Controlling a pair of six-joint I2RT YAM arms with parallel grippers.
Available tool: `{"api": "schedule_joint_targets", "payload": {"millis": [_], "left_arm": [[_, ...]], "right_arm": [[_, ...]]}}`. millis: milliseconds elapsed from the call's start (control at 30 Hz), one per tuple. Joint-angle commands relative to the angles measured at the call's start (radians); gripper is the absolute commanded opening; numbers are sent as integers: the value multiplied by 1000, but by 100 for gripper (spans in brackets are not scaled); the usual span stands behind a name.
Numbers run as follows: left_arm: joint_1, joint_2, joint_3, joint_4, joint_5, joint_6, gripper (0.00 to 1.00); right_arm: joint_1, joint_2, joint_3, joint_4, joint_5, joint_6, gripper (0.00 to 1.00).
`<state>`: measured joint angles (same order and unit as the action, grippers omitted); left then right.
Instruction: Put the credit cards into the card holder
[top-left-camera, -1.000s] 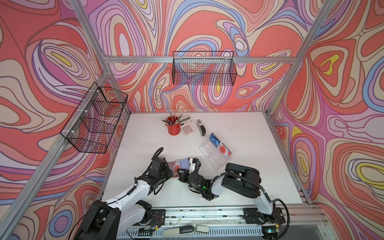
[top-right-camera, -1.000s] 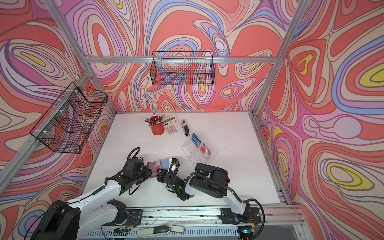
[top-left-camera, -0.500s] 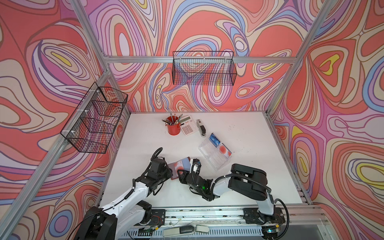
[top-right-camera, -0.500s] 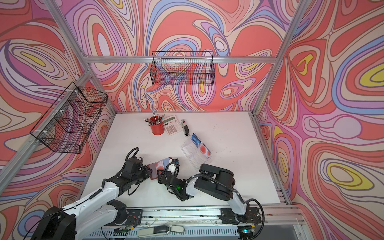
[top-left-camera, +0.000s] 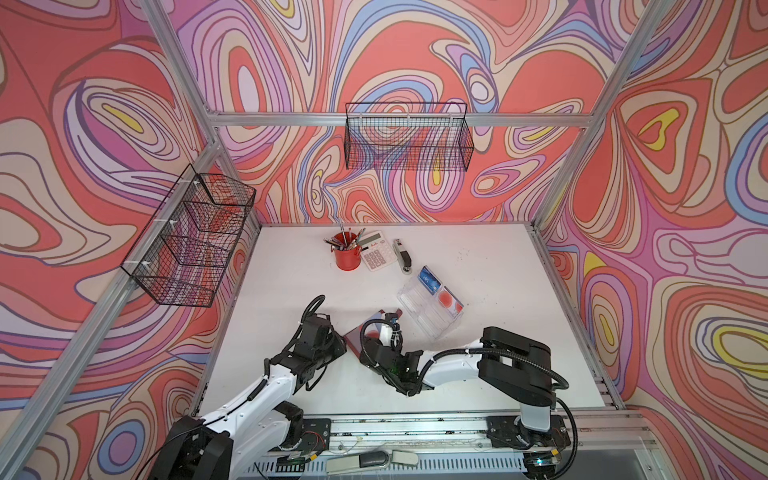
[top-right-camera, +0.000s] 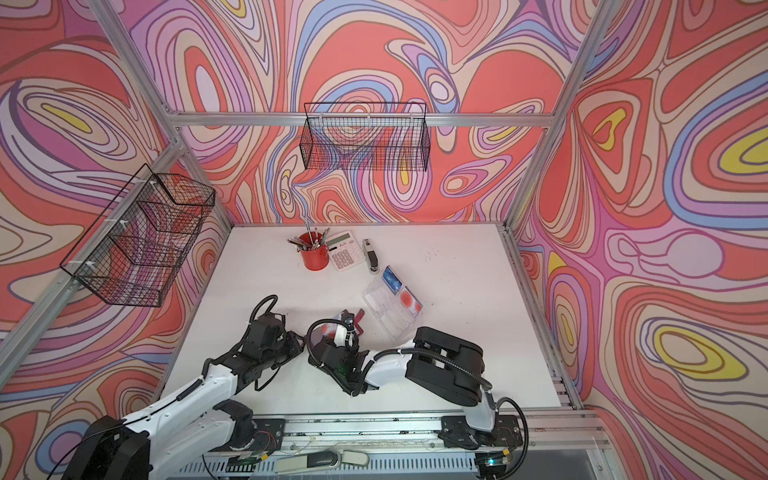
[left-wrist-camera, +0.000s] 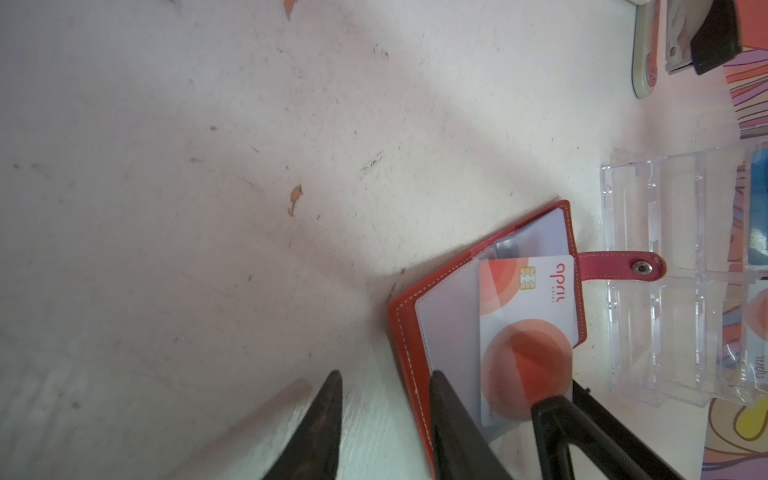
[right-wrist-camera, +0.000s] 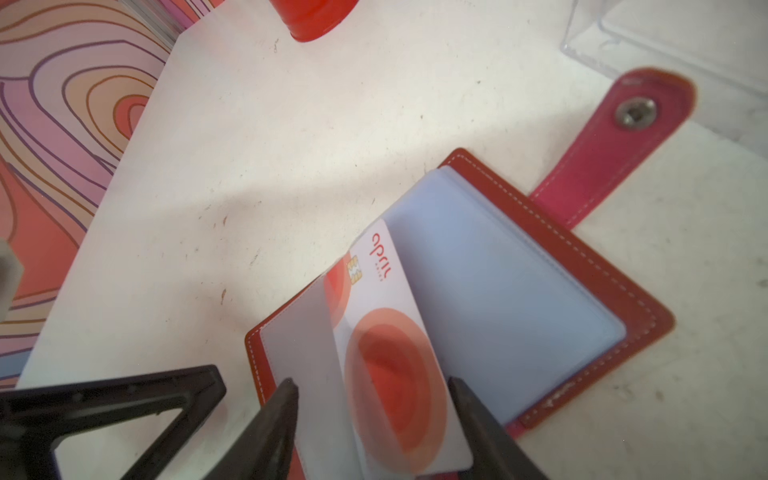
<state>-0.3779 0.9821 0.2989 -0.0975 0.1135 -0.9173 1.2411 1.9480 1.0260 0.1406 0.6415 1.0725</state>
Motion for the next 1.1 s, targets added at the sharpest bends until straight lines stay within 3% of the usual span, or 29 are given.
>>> {"api": "schedule_joint_targets", "payload": {"millis": [0,233,467,600,833,1067], "left_arm": [[5,10,-12,44,32,-11,37],[6,-9,-45,83,66,-38,37],[5,-86,-92,85,87,-82,37],[6,-128,-100,66,75,-85,40],[5,-102,-123,131,112,-104,40],[5,6,-115,217,145,-99,39]], "right_arm": [[9,-16,28,-186,99,-20,67],[-9,-85,26,-242,119,-111,76],[-137,-91,55,-133,-158,-338,72],[-187,-36,114,-142,-274,-375,69],[-189,74,235,-206,-322,-403,66],[-190,106,252,-251,-269,-379,65]]}}
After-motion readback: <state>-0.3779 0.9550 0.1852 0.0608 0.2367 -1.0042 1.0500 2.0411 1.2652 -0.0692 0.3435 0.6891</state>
